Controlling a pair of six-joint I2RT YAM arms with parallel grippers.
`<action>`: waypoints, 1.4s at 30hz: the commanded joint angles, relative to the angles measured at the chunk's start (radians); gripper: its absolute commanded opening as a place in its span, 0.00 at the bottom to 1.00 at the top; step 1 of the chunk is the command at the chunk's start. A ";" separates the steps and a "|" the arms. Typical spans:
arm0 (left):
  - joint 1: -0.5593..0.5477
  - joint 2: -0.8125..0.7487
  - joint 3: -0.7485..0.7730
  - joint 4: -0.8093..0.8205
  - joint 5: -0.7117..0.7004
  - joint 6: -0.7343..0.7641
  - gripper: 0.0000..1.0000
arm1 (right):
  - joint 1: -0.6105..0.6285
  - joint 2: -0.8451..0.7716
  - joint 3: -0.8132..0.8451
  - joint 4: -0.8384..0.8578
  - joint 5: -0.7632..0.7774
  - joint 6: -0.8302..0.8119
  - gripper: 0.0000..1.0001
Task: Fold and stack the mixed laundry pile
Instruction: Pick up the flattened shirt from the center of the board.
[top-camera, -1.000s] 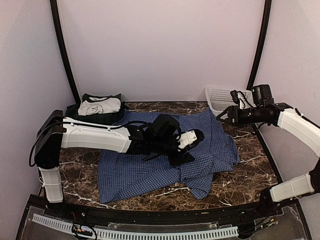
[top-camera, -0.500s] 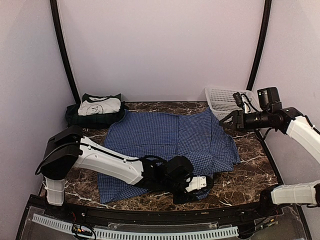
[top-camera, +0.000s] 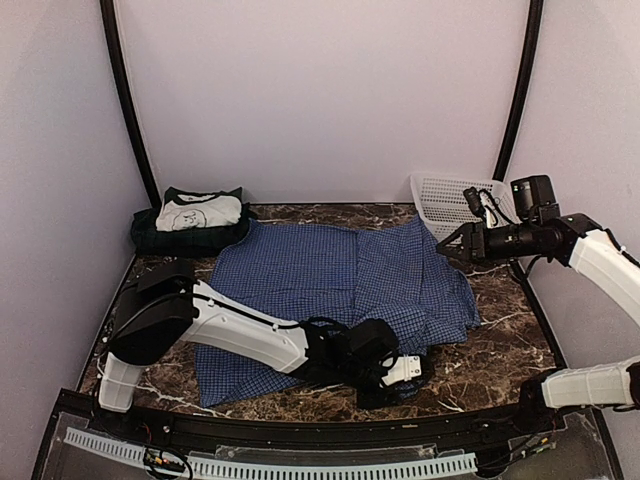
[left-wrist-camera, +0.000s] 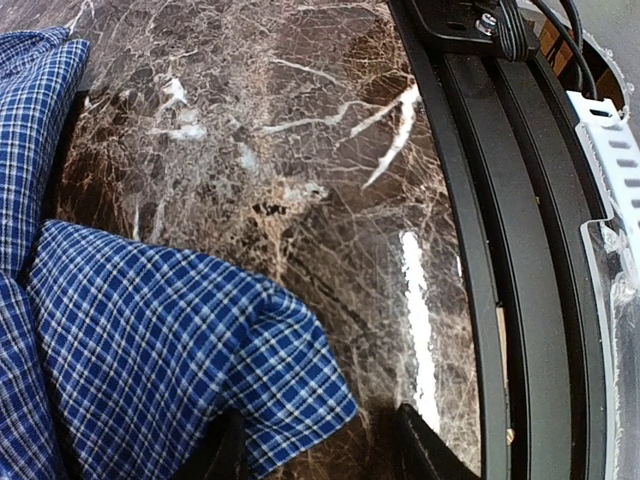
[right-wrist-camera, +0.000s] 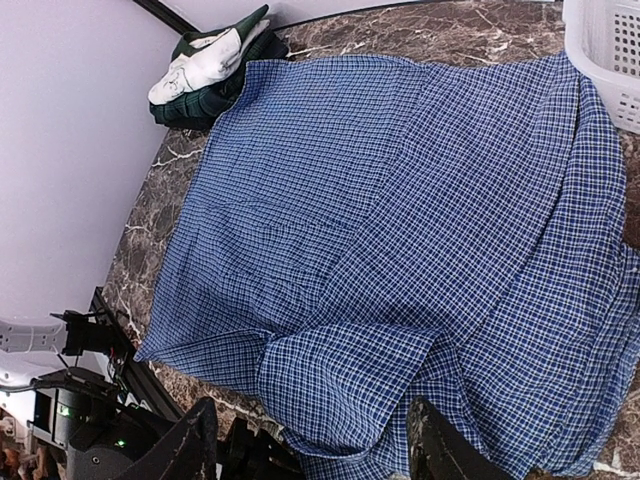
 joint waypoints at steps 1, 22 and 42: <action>0.004 0.012 0.018 -0.058 -0.037 0.004 0.48 | 0.003 -0.008 0.004 0.000 0.010 -0.011 0.61; -0.015 -0.164 0.053 -0.172 0.014 0.017 0.00 | -0.004 0.000 0.011 0.030 0.019 -0.017 0.61; -0.054 -0.516 0.318 -0.340 0.123 0.026 0.00 | -0.010 -0.156 0.183 -0.035 -0.053 -0.061 0.71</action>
